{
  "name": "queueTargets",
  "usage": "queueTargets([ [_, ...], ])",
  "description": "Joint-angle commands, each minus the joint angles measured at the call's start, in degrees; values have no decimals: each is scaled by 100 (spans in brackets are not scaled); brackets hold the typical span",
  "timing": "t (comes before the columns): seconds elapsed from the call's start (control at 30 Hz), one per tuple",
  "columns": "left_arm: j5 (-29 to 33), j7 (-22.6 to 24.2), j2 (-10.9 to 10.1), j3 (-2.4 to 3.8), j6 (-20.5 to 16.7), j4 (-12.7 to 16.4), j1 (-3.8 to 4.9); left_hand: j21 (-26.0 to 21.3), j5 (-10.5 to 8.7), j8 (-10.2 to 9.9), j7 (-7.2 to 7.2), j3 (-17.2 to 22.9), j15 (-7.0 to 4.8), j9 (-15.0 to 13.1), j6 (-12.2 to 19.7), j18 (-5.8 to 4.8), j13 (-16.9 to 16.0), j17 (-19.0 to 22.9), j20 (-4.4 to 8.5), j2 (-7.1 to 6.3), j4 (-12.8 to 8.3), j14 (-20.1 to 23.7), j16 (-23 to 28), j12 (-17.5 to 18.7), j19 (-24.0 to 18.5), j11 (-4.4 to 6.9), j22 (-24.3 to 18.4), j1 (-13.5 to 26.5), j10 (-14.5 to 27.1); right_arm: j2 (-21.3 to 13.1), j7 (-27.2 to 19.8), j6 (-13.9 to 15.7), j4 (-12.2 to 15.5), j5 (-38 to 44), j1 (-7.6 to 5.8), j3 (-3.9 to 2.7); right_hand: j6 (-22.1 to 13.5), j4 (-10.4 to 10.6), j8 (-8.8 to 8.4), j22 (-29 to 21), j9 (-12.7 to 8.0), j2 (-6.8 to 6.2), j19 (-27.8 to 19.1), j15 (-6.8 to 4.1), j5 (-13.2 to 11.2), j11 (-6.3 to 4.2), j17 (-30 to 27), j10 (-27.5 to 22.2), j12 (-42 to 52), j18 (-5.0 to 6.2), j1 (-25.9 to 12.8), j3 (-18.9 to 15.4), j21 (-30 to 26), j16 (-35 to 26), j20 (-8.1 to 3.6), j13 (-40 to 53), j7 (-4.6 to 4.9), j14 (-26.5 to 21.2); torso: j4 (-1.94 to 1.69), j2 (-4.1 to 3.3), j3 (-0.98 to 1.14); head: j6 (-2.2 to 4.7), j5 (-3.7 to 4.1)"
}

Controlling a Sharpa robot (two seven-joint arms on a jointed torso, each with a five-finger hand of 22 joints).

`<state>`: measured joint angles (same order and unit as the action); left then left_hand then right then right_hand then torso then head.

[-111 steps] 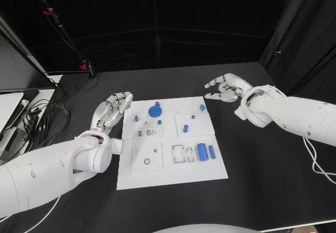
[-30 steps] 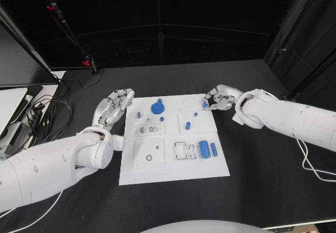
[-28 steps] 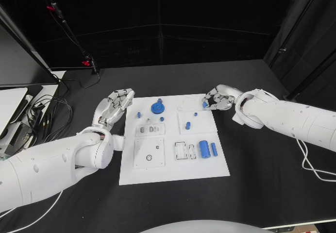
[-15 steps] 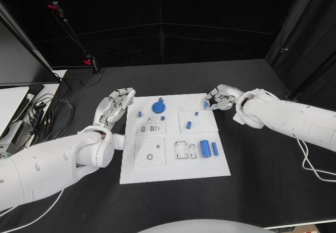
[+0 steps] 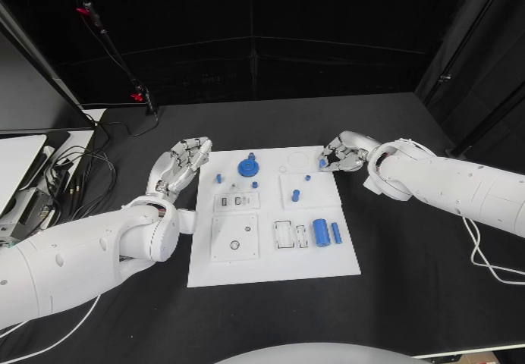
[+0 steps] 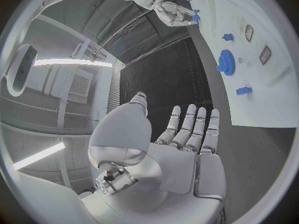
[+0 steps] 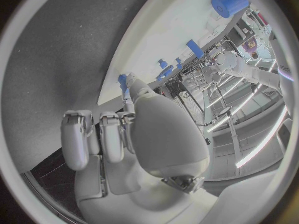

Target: Assemble the parts on the task board

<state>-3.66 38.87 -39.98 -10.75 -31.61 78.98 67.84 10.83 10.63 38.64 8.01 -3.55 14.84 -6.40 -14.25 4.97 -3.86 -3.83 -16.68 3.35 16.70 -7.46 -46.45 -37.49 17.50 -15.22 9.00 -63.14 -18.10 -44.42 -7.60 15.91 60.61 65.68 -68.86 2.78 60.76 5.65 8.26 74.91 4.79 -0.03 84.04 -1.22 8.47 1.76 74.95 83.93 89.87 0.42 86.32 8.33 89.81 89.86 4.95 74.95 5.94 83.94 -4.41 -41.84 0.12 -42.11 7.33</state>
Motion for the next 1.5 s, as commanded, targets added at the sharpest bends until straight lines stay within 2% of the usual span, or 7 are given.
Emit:
queueTargets([
  [0.03,-35,1465,-5,6,33,14,9,32,39,40,906,-47,34,9,-15,36,6,9,10,45,3,0,-25,-35,-29,-2,7,-6,11,2,-120,355,29,-100,0,0,161,-17,35,1509,58,79,596,35,7,55,1505,607,13,-42,8,10,19,14,40,1505,3,606,2,1,-1,7,-13],
  [0.33,-34,1464,-34,6,26,40,10,33,39,41,906,-49,34,11,-16,35,6,9,10,47,3,-1,-25,-37,-28,-2,8,-7,10,-92,-592,1195,286,-828,-3,-6,264,-32,36,1509,63,77,596,58,23,88,1505,607,13,-42,-1,-3,19,14,62,1505,44,606,1,4,-6,30,-67],
  [0.47,-34,1461,-40,6,18,44,10,35,40,42,906,-52,34,12,-17,35,6,9,10,48,2,-2,-26,-39,-27,-2,9,-10,8,-151,-534,1333,562,-1011,-40,-11,295,-37,36,1509,64,75,596,67,30,97,1505,607,13,-42,-2,-7,19,14,68,1505,55,606,2,3,-8,26,-87],
  [0.7,-34,1457,-38,6,9,48,12,37,40,44,906,-55,34,13,-19,35,6,9,10,48,1,-4,-27,-41,-25,-2,10,-12,6,-42,-4,1080,1117,-949,-171,-15,291,-43,22,1509,59,75,596,72,38,105,1505,607,13,-42,0,-7,19,14,74,1505,63,606,1,-3,-3,-9,-188],
  [0.93,-34,1451,-37,6,5,60,14,37,40,44,906,-55,34,13,-19,35,6,9,10,48,1,-4,-27,-41,-25,-2,10,-12,6,221,552,786,1627,-622,-208,-15,302,-44,19,1509,58,82,596,77,41,111,1505,607,13,-42,-1,-7,19,14,78,1505,72,606,-17,-3,0,-37,-316],
  [1.3,-34,1441,-49,6,-4,82,21,42,42,50,907,-65,33,17,-24,35,5,8,10,51,0,-8,-31,-48,-23,-2,13,-20,-1,614,1342,598,2056,-80,-214,-15,325,-4,-51,1509,34,66,596,112,-83,136,1505,607,13,-42,-102,-65,19,14,115,1505,91,606,-9,1,-8,-102,-643],
  [1.5,-34,1436,-45,6,-7,77,23,42,42,50,907,-65,33,17,-24,35,5,8,10,51,0,-8,-31,-48,-23,-2,13,-20,-1,757,1782,509,2185,158,-209,-14,328,3,-65,1509,29,61,596,113,-110,137,1505,607,13,-42,-119,-77,19,14,119,1505,89,606,7,4,-3,-151,-748],
])
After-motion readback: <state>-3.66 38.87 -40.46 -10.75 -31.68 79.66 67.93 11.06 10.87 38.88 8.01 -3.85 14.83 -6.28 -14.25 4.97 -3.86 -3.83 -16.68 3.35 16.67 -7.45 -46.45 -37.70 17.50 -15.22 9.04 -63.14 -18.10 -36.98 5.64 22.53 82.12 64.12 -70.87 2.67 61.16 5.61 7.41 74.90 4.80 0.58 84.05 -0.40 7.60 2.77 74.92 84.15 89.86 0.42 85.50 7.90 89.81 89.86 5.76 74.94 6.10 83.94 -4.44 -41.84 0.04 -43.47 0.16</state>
